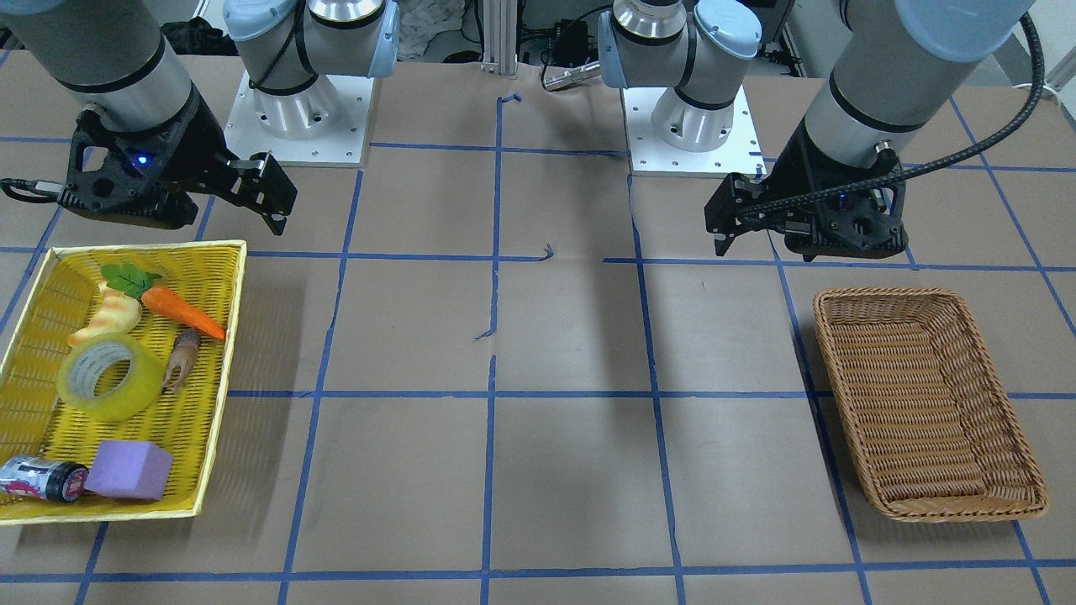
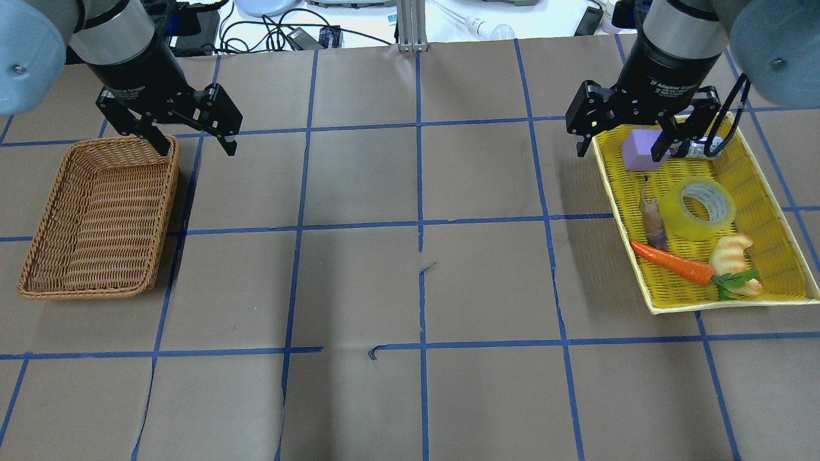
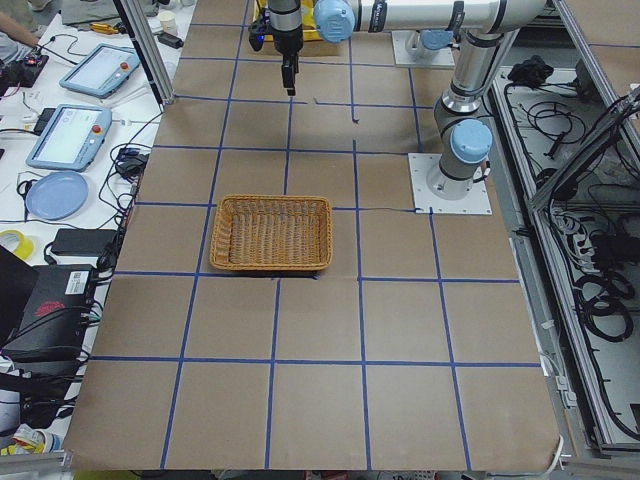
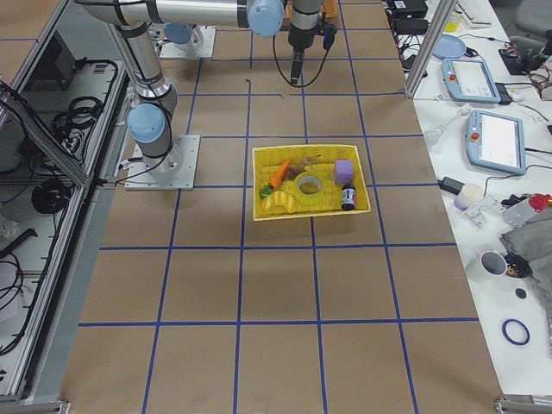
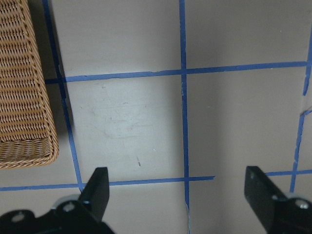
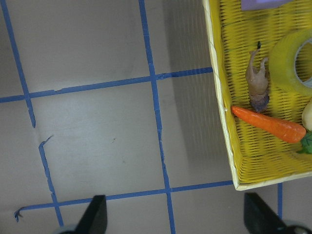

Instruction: Transfer tape with both arms

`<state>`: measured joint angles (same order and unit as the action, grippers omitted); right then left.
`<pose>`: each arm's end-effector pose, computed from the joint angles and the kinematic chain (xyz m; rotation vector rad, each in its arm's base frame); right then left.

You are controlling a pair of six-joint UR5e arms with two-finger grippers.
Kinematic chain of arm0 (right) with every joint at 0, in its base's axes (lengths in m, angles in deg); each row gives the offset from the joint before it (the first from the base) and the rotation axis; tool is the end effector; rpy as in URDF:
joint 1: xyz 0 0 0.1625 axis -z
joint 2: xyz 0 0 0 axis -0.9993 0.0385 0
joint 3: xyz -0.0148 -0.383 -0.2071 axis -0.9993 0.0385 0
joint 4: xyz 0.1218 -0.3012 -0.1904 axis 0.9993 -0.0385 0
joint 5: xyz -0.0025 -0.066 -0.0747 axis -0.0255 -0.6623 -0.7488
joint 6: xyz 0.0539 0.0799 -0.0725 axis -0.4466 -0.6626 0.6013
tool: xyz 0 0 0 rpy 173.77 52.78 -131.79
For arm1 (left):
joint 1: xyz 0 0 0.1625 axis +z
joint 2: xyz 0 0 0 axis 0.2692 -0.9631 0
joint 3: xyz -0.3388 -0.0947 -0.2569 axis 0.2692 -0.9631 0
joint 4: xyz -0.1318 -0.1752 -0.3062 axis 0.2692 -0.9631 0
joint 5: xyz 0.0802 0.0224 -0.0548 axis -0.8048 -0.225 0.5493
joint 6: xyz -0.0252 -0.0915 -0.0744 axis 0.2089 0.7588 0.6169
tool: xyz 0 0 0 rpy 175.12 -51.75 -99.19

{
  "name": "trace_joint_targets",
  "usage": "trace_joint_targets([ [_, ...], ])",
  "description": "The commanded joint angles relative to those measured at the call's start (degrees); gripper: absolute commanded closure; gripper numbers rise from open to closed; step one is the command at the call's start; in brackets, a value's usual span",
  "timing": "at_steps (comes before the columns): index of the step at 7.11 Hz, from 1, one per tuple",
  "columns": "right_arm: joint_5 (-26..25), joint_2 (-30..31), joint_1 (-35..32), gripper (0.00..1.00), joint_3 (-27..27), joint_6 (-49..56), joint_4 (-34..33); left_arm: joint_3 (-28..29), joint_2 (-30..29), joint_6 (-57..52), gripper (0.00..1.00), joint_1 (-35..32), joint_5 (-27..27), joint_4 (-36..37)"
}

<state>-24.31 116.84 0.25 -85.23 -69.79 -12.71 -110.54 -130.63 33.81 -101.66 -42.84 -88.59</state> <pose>0.1149 -0.4599 0.4636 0.2023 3.1246 0.1141 -0.0990 -0.4874 0.4661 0.0730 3.1373 0.0851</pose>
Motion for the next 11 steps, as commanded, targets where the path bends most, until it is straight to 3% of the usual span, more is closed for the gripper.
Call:
trace_joint_targets([
  [1, 0.1, 0.0, 0.0, 0.00, 0.0, 0.2, -0.2, 0.0, 0.0, 0.3, 0.00, 0.0, 0.1, 0.0],
  [8, -0.3, -0.6, 0.9, 0.00, -0.1, 1.1, -0.2, -0.8, -0.3, 0.4, 0.00, 0.0, 0.0, 0.1],
  [9, -0.3, -0.6, 2.6, 0.00, -0.1, 5.8, -0.4, -0.9, -0.3, 0.4, 0.00, 0.0, 0.0, 0.1],
  [11, 0.0, -0.6, 12.3, 0.00, -0.2, 20.4, 0.5, -1.0, -0.4, 0.4, 0.00, 0.0, 0.0, 0.1],
])
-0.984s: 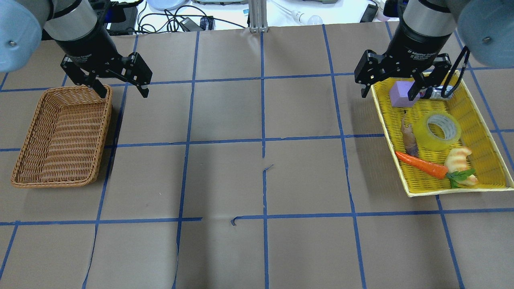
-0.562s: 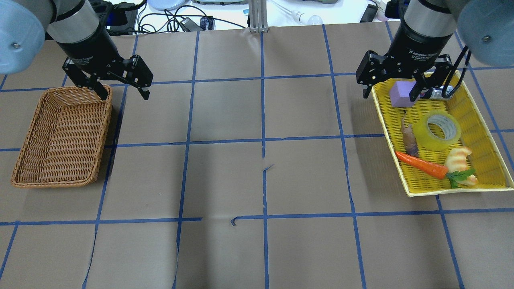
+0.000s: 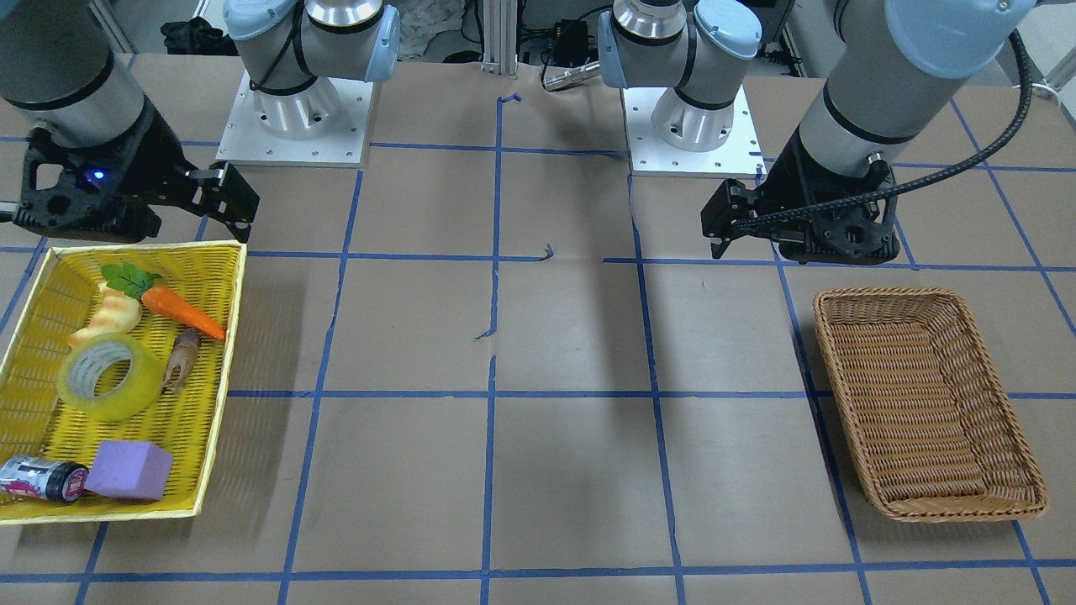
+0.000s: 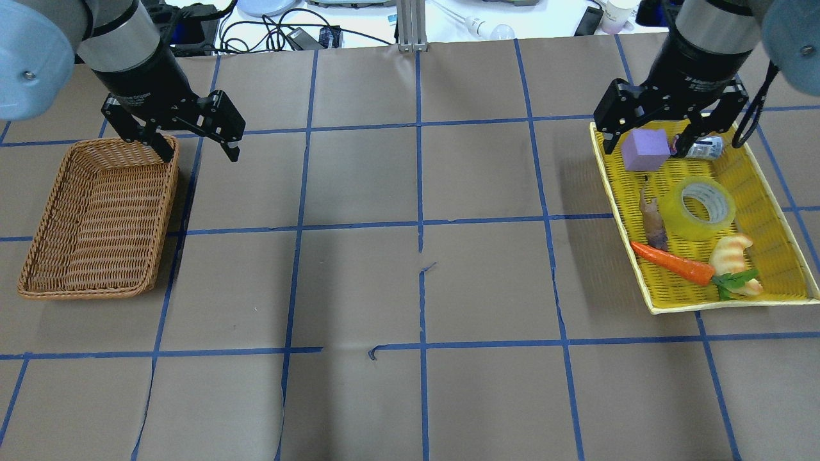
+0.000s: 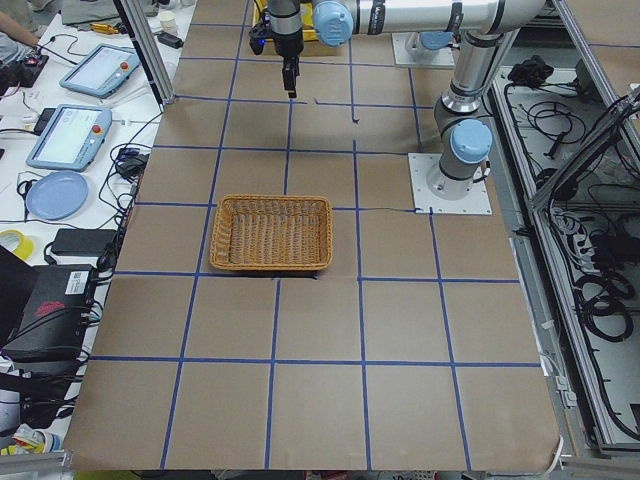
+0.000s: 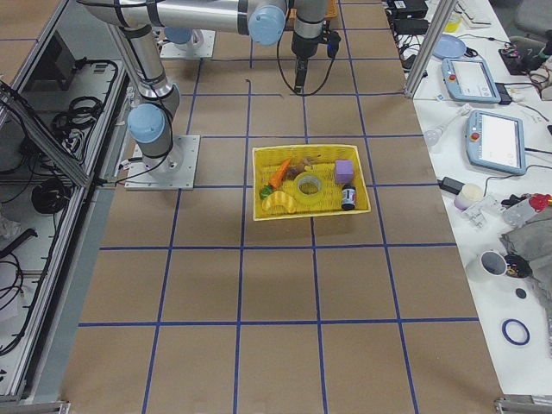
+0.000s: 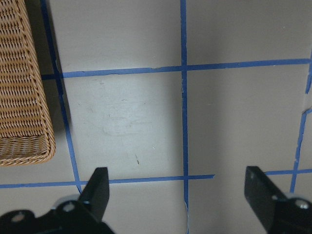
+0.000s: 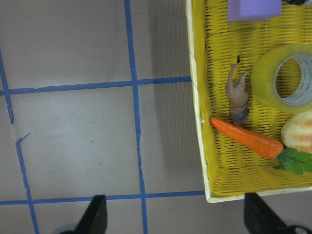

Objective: Transfer tape with both arms
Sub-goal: 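Lower the right gripper into the yellow basket onto the tape roll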

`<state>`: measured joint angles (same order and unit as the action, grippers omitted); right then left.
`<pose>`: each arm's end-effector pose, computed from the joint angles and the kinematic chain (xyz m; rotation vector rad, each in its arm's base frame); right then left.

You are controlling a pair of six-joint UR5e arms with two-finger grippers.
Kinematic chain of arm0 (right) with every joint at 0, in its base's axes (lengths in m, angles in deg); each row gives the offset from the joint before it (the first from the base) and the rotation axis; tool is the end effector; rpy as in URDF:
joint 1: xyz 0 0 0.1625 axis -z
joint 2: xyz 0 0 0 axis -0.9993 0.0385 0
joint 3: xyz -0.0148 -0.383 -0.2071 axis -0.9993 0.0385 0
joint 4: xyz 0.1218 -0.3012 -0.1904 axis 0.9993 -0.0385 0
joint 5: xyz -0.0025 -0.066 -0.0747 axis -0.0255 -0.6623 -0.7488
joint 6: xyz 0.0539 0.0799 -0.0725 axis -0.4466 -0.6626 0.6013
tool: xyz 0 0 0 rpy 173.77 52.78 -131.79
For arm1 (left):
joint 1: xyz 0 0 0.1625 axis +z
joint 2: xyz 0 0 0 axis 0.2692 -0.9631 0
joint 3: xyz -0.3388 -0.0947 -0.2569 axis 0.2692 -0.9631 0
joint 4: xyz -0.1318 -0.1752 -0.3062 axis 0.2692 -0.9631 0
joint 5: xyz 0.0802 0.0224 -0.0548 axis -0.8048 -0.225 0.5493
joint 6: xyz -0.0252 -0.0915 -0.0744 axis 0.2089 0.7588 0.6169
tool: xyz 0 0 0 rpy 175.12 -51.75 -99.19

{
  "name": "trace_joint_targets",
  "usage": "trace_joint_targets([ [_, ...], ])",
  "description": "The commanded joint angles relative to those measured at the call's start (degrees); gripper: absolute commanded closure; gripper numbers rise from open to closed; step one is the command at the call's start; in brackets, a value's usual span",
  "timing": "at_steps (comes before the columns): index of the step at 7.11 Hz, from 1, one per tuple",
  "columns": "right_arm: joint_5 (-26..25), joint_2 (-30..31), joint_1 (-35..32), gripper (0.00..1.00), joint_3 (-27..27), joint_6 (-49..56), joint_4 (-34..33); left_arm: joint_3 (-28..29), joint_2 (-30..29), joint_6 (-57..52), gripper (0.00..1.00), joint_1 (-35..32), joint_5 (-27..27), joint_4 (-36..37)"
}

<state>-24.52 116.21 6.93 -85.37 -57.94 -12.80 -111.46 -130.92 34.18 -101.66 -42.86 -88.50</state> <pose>0.0597 -0.4732 0.4576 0.0608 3.1203 0.1293 -0.0990 -0.4869 0.4567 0.0630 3.1378 0.1157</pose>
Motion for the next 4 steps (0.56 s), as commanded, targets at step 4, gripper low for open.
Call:
trace_joint_targets([
  [4, 1.1, -4.6, 15.5, 0.00, -10.5, 33.0, -12.4, -0.5, -0.1, 0.0, 0.00, 0.0, -0.1, 0.1],
])
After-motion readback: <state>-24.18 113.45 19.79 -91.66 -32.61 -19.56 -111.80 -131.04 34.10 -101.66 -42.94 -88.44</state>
